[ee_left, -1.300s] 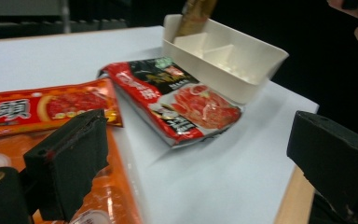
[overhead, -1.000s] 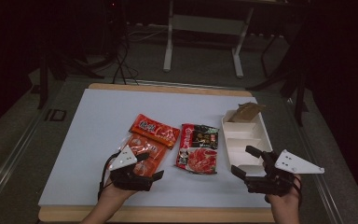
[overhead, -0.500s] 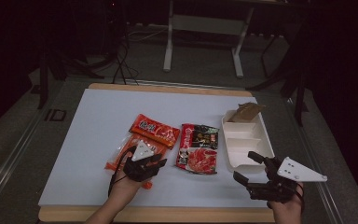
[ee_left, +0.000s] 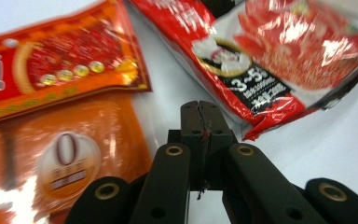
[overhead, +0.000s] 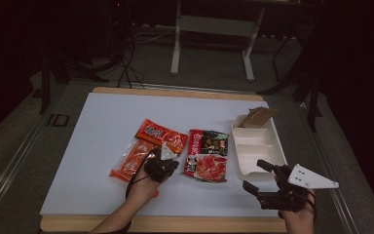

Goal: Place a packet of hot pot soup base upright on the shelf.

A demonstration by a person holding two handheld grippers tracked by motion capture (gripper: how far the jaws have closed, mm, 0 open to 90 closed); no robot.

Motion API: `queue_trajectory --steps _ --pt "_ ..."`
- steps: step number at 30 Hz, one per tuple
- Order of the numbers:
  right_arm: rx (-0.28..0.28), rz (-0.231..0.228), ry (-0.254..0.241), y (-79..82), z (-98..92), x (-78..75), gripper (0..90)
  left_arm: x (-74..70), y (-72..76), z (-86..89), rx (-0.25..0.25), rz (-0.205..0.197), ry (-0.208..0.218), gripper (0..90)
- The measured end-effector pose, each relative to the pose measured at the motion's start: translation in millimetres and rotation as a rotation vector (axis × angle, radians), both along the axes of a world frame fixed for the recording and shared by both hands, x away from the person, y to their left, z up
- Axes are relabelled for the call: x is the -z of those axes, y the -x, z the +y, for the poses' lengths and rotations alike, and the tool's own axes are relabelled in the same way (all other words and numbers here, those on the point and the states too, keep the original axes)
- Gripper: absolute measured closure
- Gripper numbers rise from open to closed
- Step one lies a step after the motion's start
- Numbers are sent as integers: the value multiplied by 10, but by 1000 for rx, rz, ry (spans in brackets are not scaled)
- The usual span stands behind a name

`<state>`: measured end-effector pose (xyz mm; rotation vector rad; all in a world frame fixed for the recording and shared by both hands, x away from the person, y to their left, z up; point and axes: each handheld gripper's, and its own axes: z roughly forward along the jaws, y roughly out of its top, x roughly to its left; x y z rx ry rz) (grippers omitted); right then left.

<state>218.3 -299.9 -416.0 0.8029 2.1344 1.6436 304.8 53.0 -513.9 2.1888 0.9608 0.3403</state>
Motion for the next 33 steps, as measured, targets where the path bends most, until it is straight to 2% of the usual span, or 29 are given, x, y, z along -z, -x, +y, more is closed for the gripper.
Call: queue_trajectory --steps 5,8,15,16,24,33 --pt "-7 4 6 -10 6 3 140 56 -84 -163 19 28 -51 900" --pt "-10 5 6 -10 2 3 140 56 -89 -236 14 17 -79 900" --pt "-10 12 -1 -11 -16 4 140 29 -90 -255 6 29 -81 900" --pt "-13 10 0 -11 -12 1 140 26 -78 -277 10 43 -64 900" --pt "-25 15 6 -9 18 5 140 -19 -17 -409 38 30 -36 900" --pt "-31 19 6 -6 28 11 140 -22 -18 -507 57 29 -35 900"
